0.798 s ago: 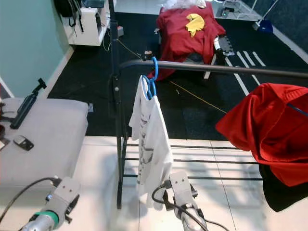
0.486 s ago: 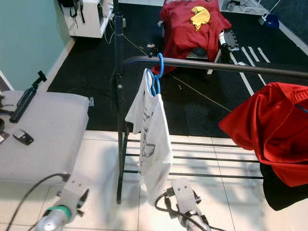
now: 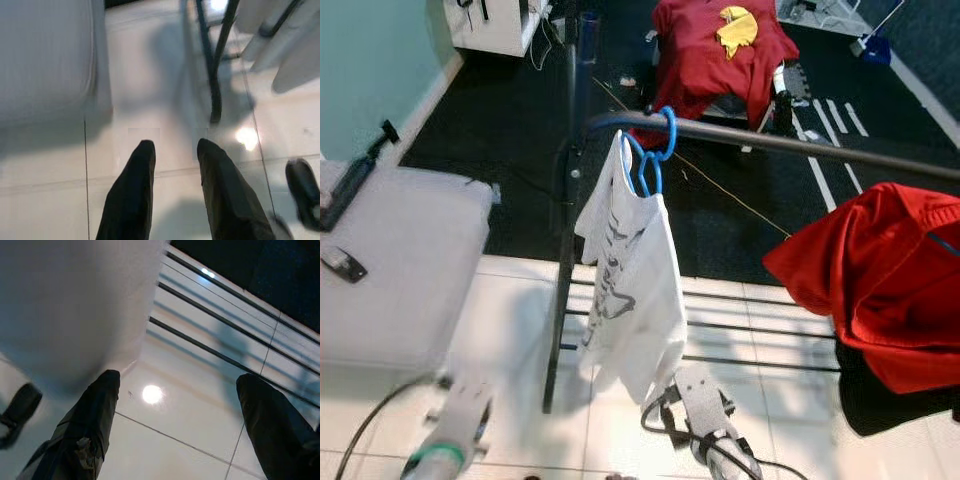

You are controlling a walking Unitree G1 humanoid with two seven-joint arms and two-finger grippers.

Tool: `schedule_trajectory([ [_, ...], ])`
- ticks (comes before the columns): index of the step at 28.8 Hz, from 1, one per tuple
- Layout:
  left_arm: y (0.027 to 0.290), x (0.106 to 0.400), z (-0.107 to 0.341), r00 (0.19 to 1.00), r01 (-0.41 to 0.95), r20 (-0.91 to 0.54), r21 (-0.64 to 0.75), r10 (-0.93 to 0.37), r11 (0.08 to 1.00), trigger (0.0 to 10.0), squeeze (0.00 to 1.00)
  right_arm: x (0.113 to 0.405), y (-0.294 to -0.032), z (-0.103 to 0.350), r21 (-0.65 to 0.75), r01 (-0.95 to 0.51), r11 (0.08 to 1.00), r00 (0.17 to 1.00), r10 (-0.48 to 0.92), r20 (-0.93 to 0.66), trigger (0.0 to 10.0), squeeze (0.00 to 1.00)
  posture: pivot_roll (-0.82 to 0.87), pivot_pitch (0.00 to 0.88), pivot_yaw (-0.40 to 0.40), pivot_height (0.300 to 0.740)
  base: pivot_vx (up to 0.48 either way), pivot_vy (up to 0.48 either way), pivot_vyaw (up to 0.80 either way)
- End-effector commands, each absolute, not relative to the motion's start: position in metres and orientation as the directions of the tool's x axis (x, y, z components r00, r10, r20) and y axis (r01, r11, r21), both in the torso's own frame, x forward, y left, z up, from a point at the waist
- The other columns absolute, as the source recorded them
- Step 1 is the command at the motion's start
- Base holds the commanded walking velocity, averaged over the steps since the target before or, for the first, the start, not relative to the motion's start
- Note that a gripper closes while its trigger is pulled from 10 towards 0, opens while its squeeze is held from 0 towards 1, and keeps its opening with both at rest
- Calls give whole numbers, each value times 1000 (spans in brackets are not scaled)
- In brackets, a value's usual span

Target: Hang hanger

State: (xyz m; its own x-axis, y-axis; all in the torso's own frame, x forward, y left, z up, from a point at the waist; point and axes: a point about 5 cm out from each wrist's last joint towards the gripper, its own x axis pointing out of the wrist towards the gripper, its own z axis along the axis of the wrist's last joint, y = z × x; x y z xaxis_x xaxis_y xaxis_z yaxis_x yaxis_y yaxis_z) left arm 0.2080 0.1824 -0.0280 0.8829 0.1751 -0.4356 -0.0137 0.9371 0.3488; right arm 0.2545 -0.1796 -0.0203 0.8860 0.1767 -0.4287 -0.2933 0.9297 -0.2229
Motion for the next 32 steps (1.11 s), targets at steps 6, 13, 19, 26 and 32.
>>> schedule_trajectory([
  [6,178,182,-36,886,-51,-423,321,191,946,10000,0,253,-184,-24,-222,-279,934,872,150,-465,10000,0,25,134,-95,740,0,0,0],
  [13,186,186,-31,923,3,-356,384,145,923,10000,0,257,-169,-25,-179,-273,945,869,162,-468,10000,0,1,83,-53,740,0,0,0],
  [19,186,217,-14,948,0,-298,346,110,938,10000,0,266,-160,-17,-127,-216,968,901,147,-409,10000,0,-32,30,11,740,0,0,0],
  [26,193,224,-17,934,-44,-324,314,151,949,10000,0,273,-157,-10,-147,-215,966,917,147,-371,10000,0,-76,0,63,740,0,0,0],
  [32,193,229,-14,941,-2,-320,318,109,948,10000,0,278,-158,-6,-145,-200,969,926,139,-351,10000,0,-91,0,77,740,0,0,0],
])
